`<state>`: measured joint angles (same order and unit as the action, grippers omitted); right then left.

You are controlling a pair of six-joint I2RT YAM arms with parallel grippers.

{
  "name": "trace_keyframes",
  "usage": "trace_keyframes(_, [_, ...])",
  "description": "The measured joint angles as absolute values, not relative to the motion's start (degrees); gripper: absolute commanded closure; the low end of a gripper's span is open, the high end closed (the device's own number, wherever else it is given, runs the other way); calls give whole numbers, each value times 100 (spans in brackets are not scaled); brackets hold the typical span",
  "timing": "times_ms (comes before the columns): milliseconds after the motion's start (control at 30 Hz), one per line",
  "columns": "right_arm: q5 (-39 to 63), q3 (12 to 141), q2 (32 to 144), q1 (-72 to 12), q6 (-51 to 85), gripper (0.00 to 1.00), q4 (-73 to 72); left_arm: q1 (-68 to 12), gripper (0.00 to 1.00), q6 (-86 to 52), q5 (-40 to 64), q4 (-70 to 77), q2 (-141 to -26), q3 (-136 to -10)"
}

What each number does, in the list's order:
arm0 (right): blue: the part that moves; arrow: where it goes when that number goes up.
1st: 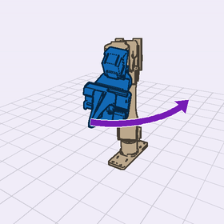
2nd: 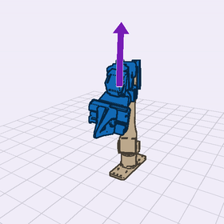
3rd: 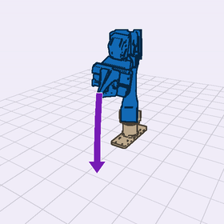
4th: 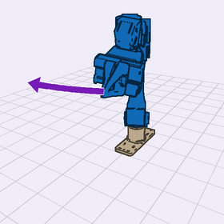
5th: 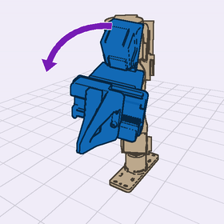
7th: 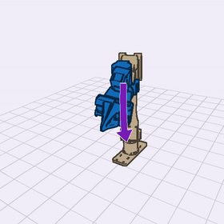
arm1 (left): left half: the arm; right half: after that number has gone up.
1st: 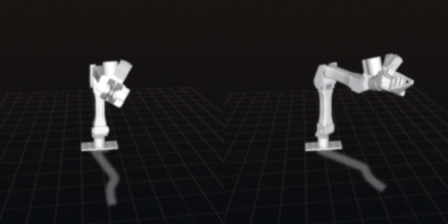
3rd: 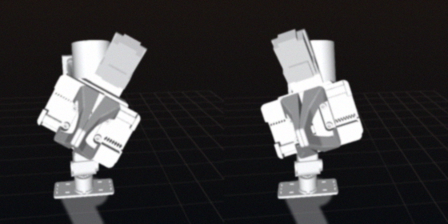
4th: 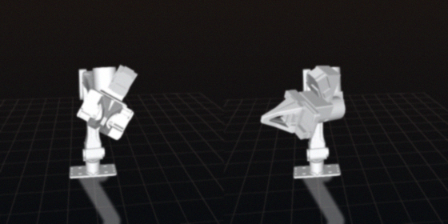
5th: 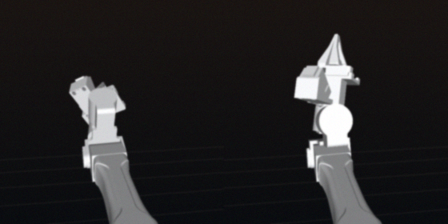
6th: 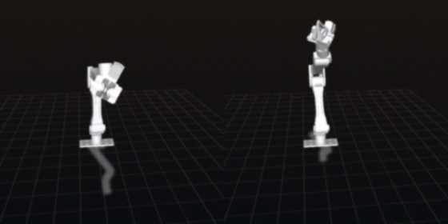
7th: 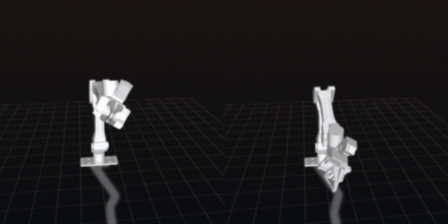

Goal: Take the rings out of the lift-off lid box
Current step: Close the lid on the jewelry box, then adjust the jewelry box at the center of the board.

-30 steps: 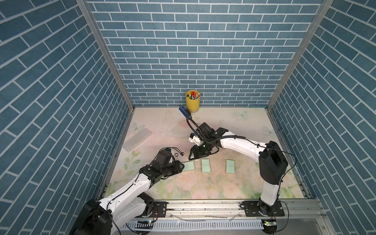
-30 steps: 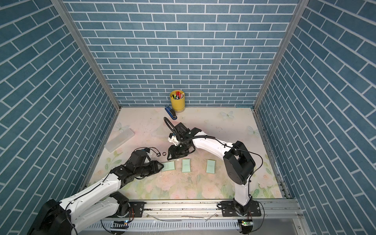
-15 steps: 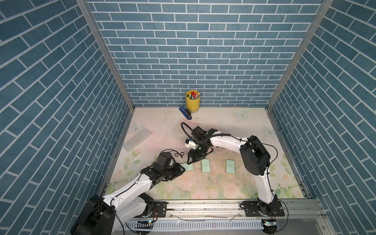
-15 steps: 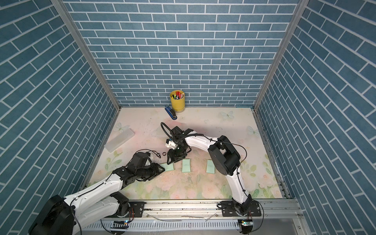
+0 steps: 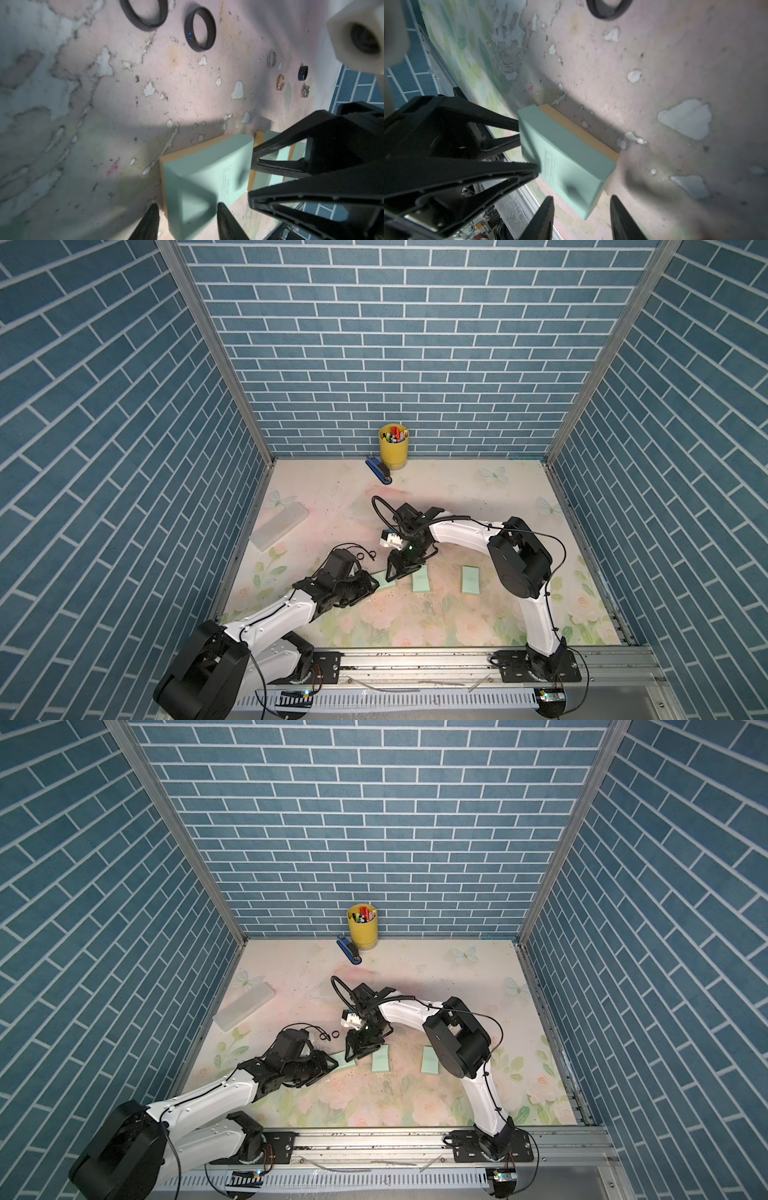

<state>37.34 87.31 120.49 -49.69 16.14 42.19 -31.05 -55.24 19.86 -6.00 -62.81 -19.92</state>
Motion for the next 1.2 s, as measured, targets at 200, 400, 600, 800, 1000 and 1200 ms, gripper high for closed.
trace_keyframes(200, [3645,9037,11773,-4810,1485,53,4539,-3105,52,-5282,2027,-1372,-5806,-2246])
trace_keyframes(400, [3789,9856,12007,-4735,1243,52,4633,-3111,52,-5395,2480,-1365,-5540,-2082])
trace_keyframes(600, [4021,10016,12455,-4746,1146,52,4646,-3223,52,-5640,2731,-972,-5850,-1859])
trace_keyframes(800, [4167,10082,12870,-4788,1057,52,4652,-3267,52,-5695,2749,-676,-6163,-1861])
trace_keyframes(1000, [4254,10073,12908,-4834,1009,53,4646,-3267,52,-5723,2556,-480,-6333,-1861])
trace_keyframes(1200, [4292,9651,12862,-4838,1009,54,4558,-3267,51,-5723,2349,-397,-6359,-1872])
